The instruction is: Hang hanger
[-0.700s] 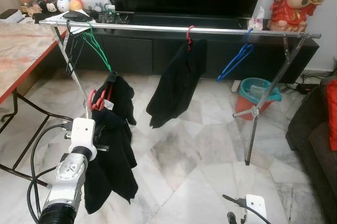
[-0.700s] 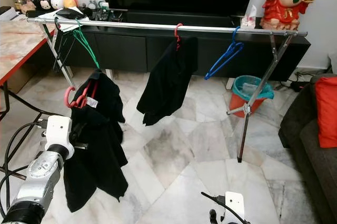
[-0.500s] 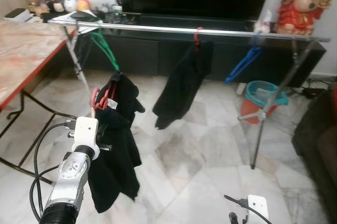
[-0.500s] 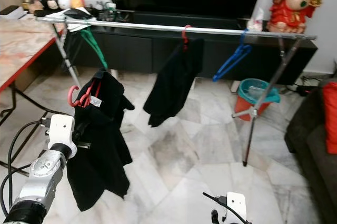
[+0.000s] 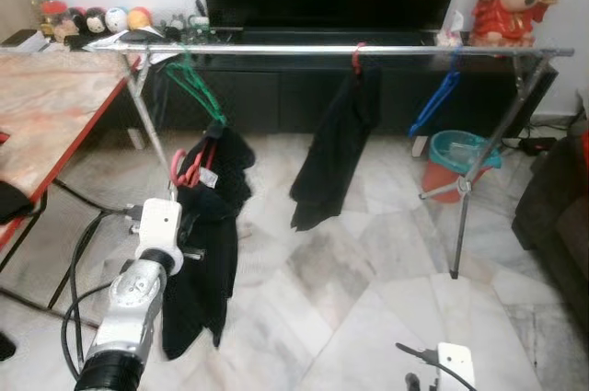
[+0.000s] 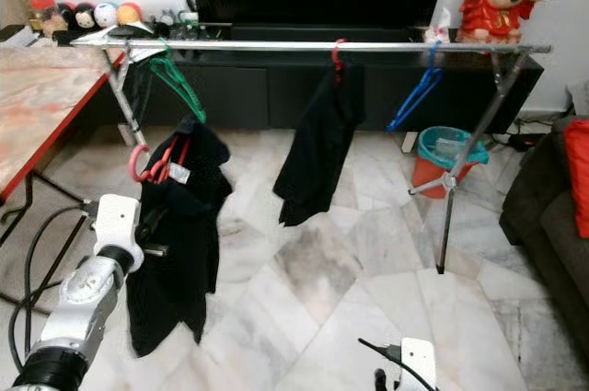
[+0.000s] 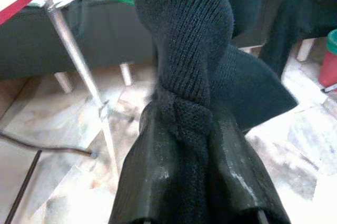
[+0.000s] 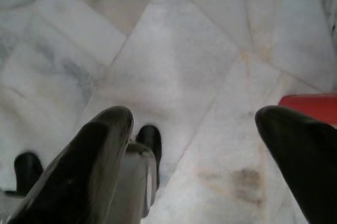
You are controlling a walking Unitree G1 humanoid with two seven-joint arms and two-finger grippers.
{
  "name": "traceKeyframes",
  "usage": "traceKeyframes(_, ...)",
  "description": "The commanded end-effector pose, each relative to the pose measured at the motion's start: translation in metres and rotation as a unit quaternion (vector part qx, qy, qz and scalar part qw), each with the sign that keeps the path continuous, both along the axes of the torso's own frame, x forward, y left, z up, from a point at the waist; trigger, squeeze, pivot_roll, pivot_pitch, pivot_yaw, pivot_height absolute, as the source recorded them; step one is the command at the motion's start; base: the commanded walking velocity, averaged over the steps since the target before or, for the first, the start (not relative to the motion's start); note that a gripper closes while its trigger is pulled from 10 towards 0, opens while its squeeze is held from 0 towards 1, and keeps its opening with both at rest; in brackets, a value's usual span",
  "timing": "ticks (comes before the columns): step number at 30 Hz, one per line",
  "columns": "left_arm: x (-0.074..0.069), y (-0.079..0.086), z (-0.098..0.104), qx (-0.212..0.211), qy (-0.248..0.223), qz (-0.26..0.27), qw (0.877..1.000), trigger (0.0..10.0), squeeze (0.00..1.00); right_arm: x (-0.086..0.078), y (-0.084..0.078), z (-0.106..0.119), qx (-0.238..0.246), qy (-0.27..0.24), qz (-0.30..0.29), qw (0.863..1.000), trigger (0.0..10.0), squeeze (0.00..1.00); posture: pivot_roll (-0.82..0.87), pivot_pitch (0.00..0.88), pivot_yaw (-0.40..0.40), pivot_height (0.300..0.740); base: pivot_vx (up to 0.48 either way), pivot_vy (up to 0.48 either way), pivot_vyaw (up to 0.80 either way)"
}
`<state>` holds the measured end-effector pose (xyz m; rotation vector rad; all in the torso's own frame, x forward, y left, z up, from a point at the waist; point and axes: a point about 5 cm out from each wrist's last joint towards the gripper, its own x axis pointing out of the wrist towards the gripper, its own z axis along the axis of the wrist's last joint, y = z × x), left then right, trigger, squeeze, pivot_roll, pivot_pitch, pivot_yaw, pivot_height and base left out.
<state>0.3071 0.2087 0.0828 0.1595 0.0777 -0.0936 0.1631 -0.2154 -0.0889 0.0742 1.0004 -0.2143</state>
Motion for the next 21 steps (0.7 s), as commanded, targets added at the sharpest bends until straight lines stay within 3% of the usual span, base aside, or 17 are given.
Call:
traceKeyframes(1,0.004,0.0049,0.0144,0.005,-0.027,0.003,1.0,10.0,0.0,0.0039,0.0077,0.0002,0.01,-0.006,0.001,1.0,10.0,0.0,-0.09,0.0,-0.008,0.732,0.0,0.0,0.0)
traceKeyframes(15,0.0039,-0.0022,0.0172,0.002,-0.027,-0.014,1.0,10.0,0.0,0.0038,0.0075,0.0002,0.009,-0.004,-0.004,1.0,10.0,0.0,-0.08,0.0,-0.006,0.732,0.0,0.0,0.0)
traceKeyframes(21,0.0036,-0.0044,0.0184,0.003,-0.027,-0.019,0.999,10.0,0.0,0.0044,0.0074,0.0004,0.007,-0.004,-0.008,1.0,10.0,0.0,-0.08,0.0,-0.004,0.732,0.0,0.0,-0.48)
